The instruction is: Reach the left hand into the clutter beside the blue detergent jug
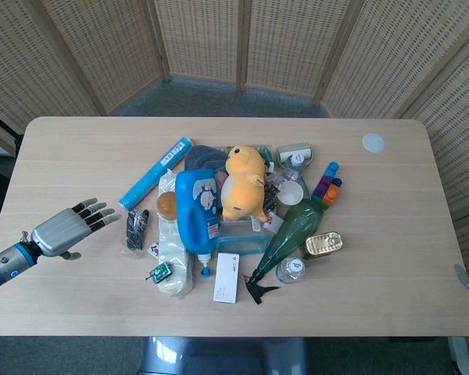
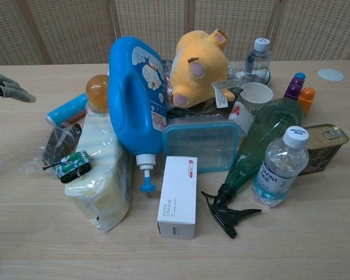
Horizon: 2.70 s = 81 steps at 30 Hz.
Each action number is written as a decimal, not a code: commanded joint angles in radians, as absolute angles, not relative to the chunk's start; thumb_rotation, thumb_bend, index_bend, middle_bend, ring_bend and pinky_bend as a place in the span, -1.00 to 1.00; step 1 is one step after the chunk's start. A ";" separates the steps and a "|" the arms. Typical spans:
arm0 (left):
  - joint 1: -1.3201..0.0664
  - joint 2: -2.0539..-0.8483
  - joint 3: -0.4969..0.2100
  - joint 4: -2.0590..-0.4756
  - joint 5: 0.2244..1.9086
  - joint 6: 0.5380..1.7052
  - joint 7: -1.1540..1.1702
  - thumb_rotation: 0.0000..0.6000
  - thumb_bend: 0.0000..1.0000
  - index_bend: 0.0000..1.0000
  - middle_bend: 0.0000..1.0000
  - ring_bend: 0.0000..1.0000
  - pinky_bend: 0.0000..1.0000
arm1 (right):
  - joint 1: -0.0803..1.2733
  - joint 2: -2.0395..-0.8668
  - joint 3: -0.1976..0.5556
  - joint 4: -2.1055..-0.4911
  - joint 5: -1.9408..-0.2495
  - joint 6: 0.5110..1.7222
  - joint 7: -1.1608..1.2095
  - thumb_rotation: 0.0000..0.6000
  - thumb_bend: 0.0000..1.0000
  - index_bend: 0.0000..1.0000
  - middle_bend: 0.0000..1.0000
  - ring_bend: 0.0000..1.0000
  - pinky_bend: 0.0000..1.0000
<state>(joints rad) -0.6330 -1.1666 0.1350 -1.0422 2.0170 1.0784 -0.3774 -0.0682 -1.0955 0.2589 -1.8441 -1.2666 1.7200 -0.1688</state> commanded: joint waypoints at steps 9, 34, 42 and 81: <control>-0.745 -1.333 0.185 -0.851 2.036 1.055 -0.405 1.00 -0.99 -0.92 -1.00 -1.00 -1.00 | -0.064 -1.096 0.256 -1.841 -1.263 1.709 -0.164 0.69 -1.00 -1.00 -1.00 -1.00 -1.00; -0.876 -1.523 0.326 -0.617 2.058 1.011 -0.422 1.00 -0.98 -0.89 -1.00 -1.00 -1.00 | -0.069 -1.074 0.266 -1.841 -1.241 1.699 -0.110 0.68 -1.00 -1.00 -1.00 -1.00 -1.00; -0.888 -1.580 0.348 -0.554 2.038 0.990 -0.427 1.00 -0.99 -0.85 -1.00 -1.00 -1.00 | -0.067 -1.072 0.263 -1.842 -1.238 1.691 -0.105 0.69 -1.00 -1.00 -1.00 -1.00 -1.00; -0.892 -1.540 0.331 -0.575 1.955 1.214 -0.354 1.00 -0.89 0.40 0.03 -0.42 -0.22 | -0.074 -1.059 0.252 -1.853 -1.254 1.698 -0.084 0.70 -1.00 -1.00 -1.00 -1.00 -1.00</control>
<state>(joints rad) -0.8884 -1.5719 0.3376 -0.5397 1.9628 1.1962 -0.3707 -0.0743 -1.0590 0.2524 -1.8529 -1.2542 1.6979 -0.0840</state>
